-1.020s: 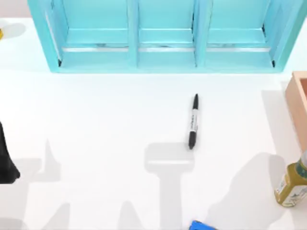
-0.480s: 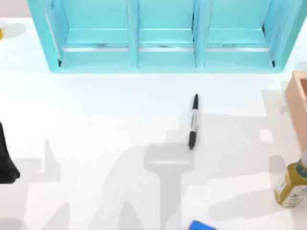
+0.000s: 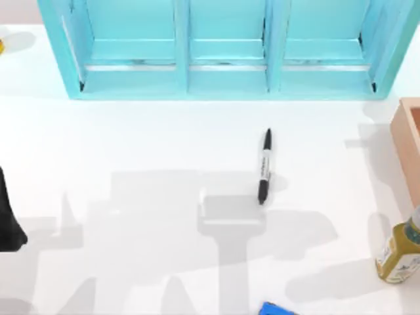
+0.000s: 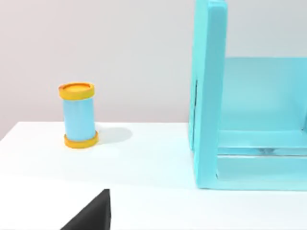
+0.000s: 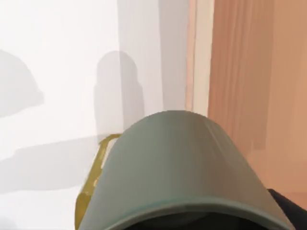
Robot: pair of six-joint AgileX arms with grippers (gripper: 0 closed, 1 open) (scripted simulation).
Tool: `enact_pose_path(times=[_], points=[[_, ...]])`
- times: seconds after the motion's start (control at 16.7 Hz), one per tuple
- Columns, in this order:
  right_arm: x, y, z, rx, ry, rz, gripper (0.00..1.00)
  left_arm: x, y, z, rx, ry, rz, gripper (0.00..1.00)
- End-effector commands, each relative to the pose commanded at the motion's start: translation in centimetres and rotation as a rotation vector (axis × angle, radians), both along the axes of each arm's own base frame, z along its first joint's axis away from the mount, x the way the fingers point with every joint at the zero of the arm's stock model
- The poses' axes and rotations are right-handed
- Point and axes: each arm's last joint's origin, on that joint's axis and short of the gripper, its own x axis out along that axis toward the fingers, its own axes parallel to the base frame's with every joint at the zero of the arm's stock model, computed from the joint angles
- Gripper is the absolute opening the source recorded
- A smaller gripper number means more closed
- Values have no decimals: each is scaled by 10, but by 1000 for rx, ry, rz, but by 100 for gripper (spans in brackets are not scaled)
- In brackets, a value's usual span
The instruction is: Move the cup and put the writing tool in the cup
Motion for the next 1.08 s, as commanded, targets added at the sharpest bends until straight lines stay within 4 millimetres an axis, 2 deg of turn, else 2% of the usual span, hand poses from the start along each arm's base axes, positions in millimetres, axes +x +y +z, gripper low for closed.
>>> enact_pose_path(times=[0.18, 0.3, 0.54, 0.72, 0.84, 1.08], points=[[2, 0, -3, 2, 6, -5, 0, 0, 0, 0, 0, 0, 0, 100], [11, 12, -12, 0, 3, -4, 0, 0, 0, 0, 0, 0, 0, 100], [38, 68, -53, -7, -6, -1, 0, 0, 0, 0, 0, 0, 0, 100], [48, 112, -85, -7, -20, 2, 0, 0, 0, 0, 0, 0, 0, 100], [49, 120, -90, -6, -24, 2, 0, 0, 0, 0, 0, 0, 0, 100], [49, 119, -92, -5, -17, -2, 0, 0, 0, 0, 0, 0, 0, 100]])
